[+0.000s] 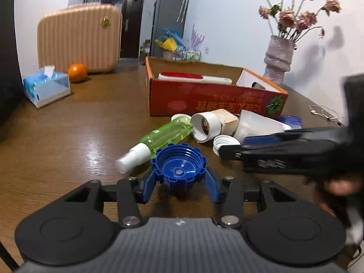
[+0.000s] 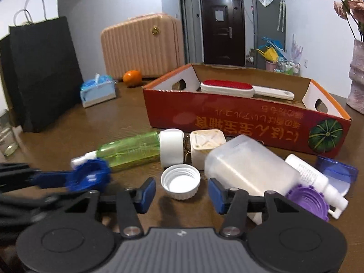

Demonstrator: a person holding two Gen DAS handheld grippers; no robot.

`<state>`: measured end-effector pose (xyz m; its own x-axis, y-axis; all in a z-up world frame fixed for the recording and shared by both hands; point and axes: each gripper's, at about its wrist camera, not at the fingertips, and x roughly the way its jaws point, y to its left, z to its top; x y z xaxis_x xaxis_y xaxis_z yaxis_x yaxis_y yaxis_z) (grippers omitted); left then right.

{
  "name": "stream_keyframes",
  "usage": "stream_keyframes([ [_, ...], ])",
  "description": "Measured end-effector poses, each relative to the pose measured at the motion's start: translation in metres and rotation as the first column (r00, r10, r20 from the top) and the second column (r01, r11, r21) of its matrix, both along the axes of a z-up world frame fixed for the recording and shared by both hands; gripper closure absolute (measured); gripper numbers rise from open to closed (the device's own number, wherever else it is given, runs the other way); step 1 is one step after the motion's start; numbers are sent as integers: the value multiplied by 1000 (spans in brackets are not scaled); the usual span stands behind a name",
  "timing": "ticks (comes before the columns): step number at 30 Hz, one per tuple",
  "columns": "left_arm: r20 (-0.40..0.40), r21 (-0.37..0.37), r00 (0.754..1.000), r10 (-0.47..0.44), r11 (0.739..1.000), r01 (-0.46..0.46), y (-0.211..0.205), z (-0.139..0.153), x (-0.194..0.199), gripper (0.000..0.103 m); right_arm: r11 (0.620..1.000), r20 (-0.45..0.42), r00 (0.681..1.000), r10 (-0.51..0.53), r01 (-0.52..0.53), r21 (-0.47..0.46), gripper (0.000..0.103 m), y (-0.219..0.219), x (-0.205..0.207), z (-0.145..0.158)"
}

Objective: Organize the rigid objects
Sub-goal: 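Grasp the blue cap with the left gripper while the right grasps the white cap, then drop the blue cap in the box with the left gripper while the right drops the white cap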

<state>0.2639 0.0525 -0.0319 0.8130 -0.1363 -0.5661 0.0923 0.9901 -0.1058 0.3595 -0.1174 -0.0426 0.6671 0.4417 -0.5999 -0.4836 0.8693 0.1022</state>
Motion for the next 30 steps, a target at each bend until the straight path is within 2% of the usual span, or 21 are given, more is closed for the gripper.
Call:
stream_keyframes([
  [2,20,7,1000,-6,1000,6,2,4,-8,57,1000,-14,1000,-1,1,-12,55,6,5,-4],
  [4,19,-4,1000,6,1000,-6,7,6,-13,57,1000,2,1000,-8,8,-25,63,11,6,-5],
  [10,25,0,1000,17,1000,-17,6,12,-27,57,1000,20,1000,-2,2,-10,63,-5,-13,3],
  [16,53,22,998,-38,999,37,-22,25,-46,57,999,71,997,-27,24,39,63,-54,-66,23],
  [23,70,46,991,-117,992,114,-76,32,-56,57,988,95,986,-139,131,83,63,-132,-108,31],
  [26,75,47,986,-151,988,147,-95,36,-54,57,979,99,979,-180,168,114,63,-161,-113,31],
  [30,69,24,981,-184,983,182,-109,45,-36,57,973,102,975,-196,181,140,63,-178,-104,32],
])
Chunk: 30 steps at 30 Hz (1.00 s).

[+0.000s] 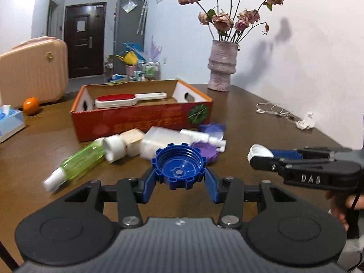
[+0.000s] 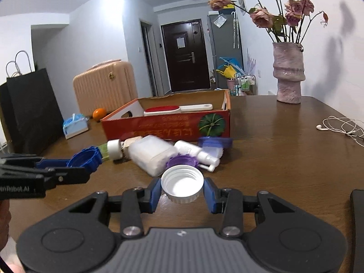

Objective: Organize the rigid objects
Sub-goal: 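Drop the blue cap in the box with the left gripper while the right drops the white cap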

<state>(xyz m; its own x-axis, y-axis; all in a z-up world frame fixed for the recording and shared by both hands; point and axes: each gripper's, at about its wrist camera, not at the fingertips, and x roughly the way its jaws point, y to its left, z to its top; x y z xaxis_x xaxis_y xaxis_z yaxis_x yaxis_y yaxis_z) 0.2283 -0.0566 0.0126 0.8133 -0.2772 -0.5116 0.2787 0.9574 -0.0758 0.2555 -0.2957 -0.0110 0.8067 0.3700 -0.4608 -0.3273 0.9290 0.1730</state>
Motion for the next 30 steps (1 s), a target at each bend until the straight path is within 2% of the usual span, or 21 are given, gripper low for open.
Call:
stream_keyframes([
  [3,-17,-24,1000,-20,1000,20,-1,8,28,57,1000,30,1000,5,-5,3,63,-4,14,9],
  [7,-46,-66,998,-41,997,38,3,24,89,57,999,69,997,36,-35,-24,63,-2,53,31],
  [9,-78,-70,996,-52,996,46,6,32,133,57,997,83,995,60,-55,-53,63,2,86,47],
  [12,-131,-68,991,-29,997,20,7,42,205,57,993,54,993,101,-97,-72,63,10,160,64],
  [14,-171,-48,985,-14,999,6,4,43,259,57,983,21,992,127,-123,-138,63,23,211,67],
  [17,-216,12,975,43,999,-42,-5,34,323,57,967,-76,991,109,-123,-221,63,44,290,60],
  [19,-260,22,964,54,999,-50,-9,23,357,57,935,-102,990,98,-127,-330,63,62,328,49],
  [21,-310,12,949,51,999,-49,-11,12,383,56,908,-146,984,97,-148,-392,63,76,358,38],
  [25,-378,-12,924,62,997,-72,-9,-7,419,56,877,-194,975,110,-187,-443,63,94,392,20],
  [26,-389,-15,919,68,997,-80,-8,-11,426,53,870,-198,974,108,-189,-455,63,97,397,17],
  [27,-405,-26,912,71,996,-88,-7,-15,433,47,863,-201,973,114,-197,-464,63,101,399,15],
  [28,-416,-42,907,69,995,-95,-6,-17,436,42,856,-207,970,127,-213,-472,59,104,401,12],
  [30,-428,-73,902,65,992,-106,-4,-19,441,42,840,-214,966,143,-233,-490,49,108,402,8],
])
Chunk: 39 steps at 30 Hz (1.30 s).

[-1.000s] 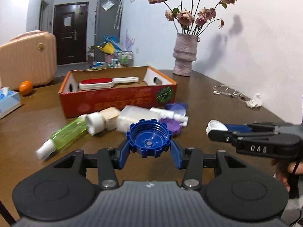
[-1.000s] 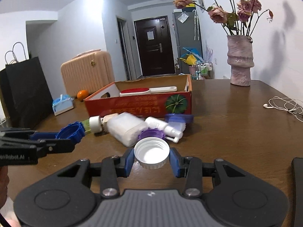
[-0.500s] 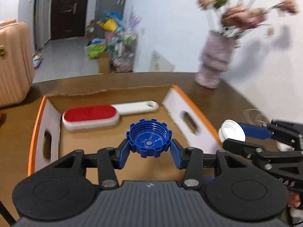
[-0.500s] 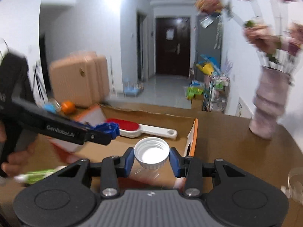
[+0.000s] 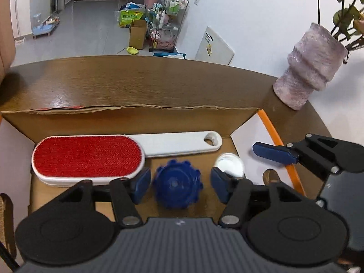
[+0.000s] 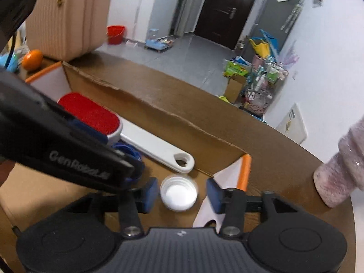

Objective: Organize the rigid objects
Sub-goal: 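Drop the blue cap in the box with the left gripper while the right drops the white cap, then withdraw both grippers from the box back over the table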

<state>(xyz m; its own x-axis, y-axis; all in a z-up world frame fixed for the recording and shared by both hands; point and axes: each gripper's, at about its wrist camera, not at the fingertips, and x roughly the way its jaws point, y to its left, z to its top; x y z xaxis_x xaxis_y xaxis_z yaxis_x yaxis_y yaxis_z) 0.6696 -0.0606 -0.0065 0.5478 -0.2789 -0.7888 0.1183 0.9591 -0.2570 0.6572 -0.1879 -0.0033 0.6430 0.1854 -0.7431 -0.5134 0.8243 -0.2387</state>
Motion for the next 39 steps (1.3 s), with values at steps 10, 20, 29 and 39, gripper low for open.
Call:
stream_keyframes([
  [10,30,38,1000,3,999,-4,7,22,-24,33,1000,32,999,4,-4,0,47,-10,-19,23],
  [20,254,158,966,39,984,-81,17,94,-133,23,999,162,987,13,-20,43,33,-35,-120,86],
  [29,534,138,845,32,983,-124,37,106,-328,6,966,266,964,-7,-62,249,26,-65,-289,83],
  [39,612,189,788,61,957,-220,32,22,-499,2,879,249,950,-190,51,475,18,-77,-440,17],
])
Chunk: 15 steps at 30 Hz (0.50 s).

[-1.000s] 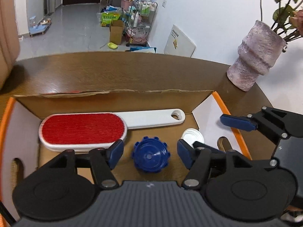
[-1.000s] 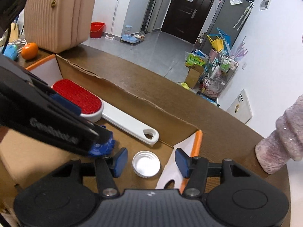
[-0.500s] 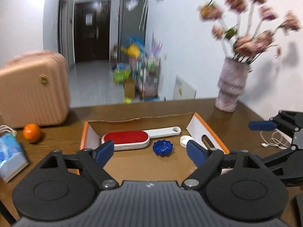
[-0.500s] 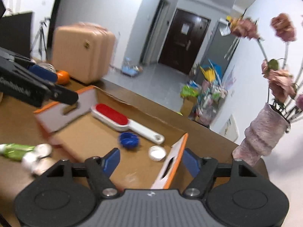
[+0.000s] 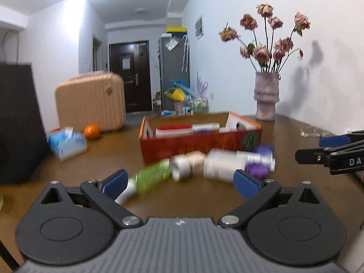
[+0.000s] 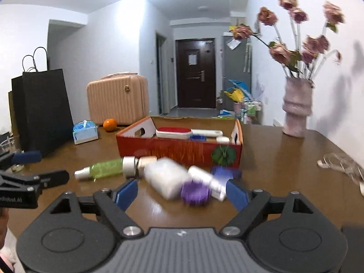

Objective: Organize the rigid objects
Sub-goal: 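Withdraw both grippers from the box back over the table, then grasp the green spray bottle with the left gripper while the right grasps the white tape roll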

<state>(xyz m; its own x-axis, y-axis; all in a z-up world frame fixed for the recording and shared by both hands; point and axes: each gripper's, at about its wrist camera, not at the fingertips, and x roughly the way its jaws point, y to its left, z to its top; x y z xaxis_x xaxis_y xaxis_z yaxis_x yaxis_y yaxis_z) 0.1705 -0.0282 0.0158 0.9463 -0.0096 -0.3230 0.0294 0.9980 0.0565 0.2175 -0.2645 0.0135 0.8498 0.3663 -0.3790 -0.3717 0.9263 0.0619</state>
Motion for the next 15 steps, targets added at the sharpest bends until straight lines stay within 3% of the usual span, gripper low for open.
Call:
stream_keyframes([
  [4,-27,16,999,22,1000,-22,6,-23,-22,2,1000,-81,997,4,-6,-27,18,7,-18,-19],
  [10,-11,-42,998,64,997,-64,33,-28,-39,2,998,-47,998,-50,49,-27,18,10,-32,-13],
  [13,-6,-42,997,73,996,-73,39,-28,-35,2,997,-64,995,-74,74,-1,18,12,-26,-14],
  [15,-11,-73,998,61,995,-62,45,-33,-31,2,995,-75,993,-96,94,-33,18,18,-19,-13],
])
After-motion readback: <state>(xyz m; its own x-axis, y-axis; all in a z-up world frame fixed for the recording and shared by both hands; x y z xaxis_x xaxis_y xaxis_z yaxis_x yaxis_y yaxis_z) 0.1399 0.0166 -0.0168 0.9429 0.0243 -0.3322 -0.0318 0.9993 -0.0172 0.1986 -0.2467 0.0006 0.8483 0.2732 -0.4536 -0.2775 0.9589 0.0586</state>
